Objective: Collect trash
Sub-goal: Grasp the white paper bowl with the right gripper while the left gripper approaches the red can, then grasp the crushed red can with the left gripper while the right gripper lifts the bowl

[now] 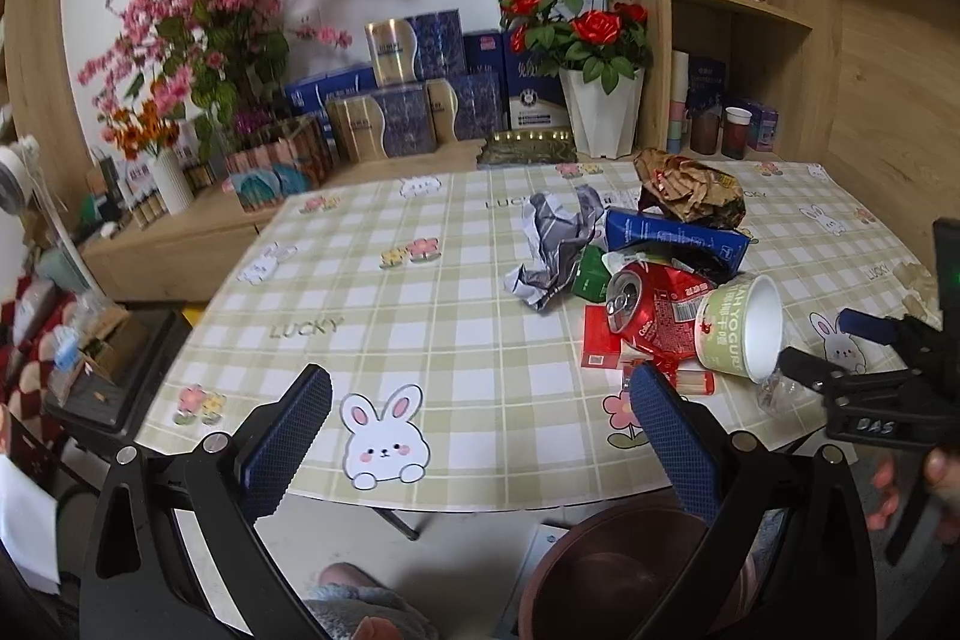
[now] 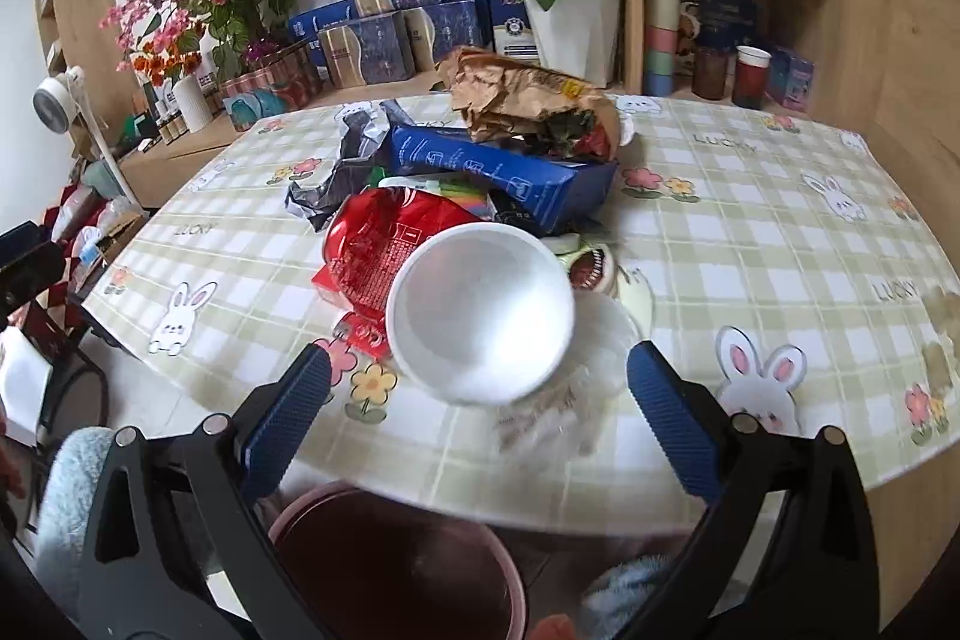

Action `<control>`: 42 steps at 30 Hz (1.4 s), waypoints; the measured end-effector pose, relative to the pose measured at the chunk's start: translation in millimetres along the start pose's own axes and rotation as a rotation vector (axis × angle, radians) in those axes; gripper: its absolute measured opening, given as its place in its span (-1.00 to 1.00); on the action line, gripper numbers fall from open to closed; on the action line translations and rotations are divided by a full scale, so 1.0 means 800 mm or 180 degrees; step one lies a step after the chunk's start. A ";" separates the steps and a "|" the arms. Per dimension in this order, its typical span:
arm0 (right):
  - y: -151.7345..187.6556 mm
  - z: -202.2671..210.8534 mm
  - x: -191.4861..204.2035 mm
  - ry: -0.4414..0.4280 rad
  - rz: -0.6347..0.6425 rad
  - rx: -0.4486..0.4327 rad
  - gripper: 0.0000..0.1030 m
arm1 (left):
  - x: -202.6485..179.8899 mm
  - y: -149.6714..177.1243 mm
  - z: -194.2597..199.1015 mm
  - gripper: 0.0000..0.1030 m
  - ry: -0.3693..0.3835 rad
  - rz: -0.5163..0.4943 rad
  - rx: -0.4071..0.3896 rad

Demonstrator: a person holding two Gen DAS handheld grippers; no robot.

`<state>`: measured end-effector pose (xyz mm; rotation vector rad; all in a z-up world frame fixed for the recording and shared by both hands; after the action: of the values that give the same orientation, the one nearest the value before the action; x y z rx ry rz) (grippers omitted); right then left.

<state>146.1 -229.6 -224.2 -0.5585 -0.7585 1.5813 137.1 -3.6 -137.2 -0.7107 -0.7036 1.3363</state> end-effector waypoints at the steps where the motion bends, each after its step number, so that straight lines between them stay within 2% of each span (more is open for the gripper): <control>1: -0.001 -0.008 0.001 0.0003 0.0016 -0.0019 0.89 | 0.001 0.002 -0.007 0.89 0.0005 0.0021 0.0021; 11: -0.002 -0.067 -0.014 0.0137 0.0004 -0.0041 0.89 | -0.007 0.020 -0.042 0.89 0.0028 -0.0064 0.0193; 16: 0.000 -0.083 -0.013 0.0064 -0.0031 0.0044 0.88 | 0.002 0.019 -0.047 0.89 0.0068 0.0189 0.0198; 18: -0.002 -0.081 -0.010 -0.0052 -0.0060 0.0020 0.64 | 0.006 0.021 -0.050 0.89 0.0116 0.0283 0.0253; 20: -0.005 -0.077 -0.010 -0.0060 -0.0073 -0.0002 0.63 | 0.011 0.023 -0.054 0.89 0.0130 0.0350 0.0319; 23: -0.016 -0.055 -0.010 -0.0098 -0.0103 -0.0221 0.63 | 0.014 0.031 -0.059 0.89 0.0091 0.0388 0.0421; 27: -0.029 -0.026 -0.021 -0.0070 -0.0224 -0.0432 0.63 | 0.005 0.033 -0.062 0.86 0.0254 0.0430 0.0458; 29: -0.030 -0.014 -0.029 -0.0052 -0.0305 -0.0495 0.63 | -0.005 0.030 -0.066 0.76 0.0376 0.0440 0.0463; 32: -0.027 -0.002 -0.040 -0.0031 -0.0383 -0.0508 0.63 | -0.033 0.018 -0.082 0.63 0.0679 0.0435 0.0505; 35: -0.023 0.005 -0.051 0.0031 -0.0413 -0.0500 0.63 | -0.062 0.002 -0.102 0.49 0.0783 0.0315 0.0465; 37: -0.022 0.010 -0.062 0.0069 -0.0472 -0.0511 0.63 | -0.084 -0.010 -0.120 0.48 0.0867 0.0258 0.0454; 39: -0.018 0.014 -0.071 0.0088 -0.0529 -0.0518 0.63 | -0.102 -0.020 -0.139 0.45 0.0992 0.0297 0.0500; 42: -0.013 0.020 -0.083 0.0120 -0.0592 -0.0523 0.63 | -0.123 -0.031 -0.165 0.42 0.1054 0.0324 0.0561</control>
<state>151.5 -296.9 -210.2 -0.6171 -0.8911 1.3416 246.9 -110.5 -201.5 -0.8088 -0.2847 1.3136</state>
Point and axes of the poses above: each gripper's, at about its wrist camera, not at the fingertips, and z roughly against the way its jaws point, x to its left, y to its underside, the point moved 8 cm from there along -z, roughly the way its jaws point, and after that the axes turned 4 degrees about z, right-handed, at the moved point
